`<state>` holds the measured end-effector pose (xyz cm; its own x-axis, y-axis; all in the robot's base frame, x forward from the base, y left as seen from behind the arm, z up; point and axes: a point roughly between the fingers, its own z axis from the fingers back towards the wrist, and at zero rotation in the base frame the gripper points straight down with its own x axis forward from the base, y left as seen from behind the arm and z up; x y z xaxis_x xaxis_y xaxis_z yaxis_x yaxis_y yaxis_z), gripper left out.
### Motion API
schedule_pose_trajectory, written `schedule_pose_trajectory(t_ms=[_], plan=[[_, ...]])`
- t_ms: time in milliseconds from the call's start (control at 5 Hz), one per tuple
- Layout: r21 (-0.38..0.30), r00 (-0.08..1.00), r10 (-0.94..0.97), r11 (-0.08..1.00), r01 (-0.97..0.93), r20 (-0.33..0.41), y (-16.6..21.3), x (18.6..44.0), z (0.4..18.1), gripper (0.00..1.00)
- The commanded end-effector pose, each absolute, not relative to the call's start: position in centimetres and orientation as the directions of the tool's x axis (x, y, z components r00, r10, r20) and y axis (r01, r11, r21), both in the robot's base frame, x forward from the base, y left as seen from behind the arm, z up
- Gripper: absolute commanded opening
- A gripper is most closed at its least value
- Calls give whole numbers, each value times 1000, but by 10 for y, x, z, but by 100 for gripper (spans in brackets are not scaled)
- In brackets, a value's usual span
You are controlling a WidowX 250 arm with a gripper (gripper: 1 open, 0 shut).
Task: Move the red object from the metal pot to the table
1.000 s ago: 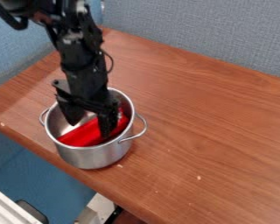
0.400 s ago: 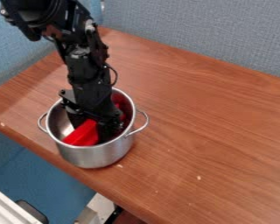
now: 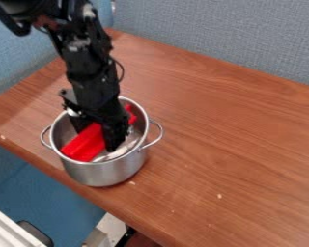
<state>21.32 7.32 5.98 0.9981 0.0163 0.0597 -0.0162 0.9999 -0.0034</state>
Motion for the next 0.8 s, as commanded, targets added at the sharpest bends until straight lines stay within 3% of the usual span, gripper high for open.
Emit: schedule_pose_trajectory(t_ms=[0, 400, 600], plan=[[3, 993, 11, 1000, -11, 115, 71, 216, 81, 0], [-14, 989, -6, 1000, 8, 149, 62, 219, 107, 0], [22, 986, -37, 999, 34, 162, 47, 237, 124, 0]])
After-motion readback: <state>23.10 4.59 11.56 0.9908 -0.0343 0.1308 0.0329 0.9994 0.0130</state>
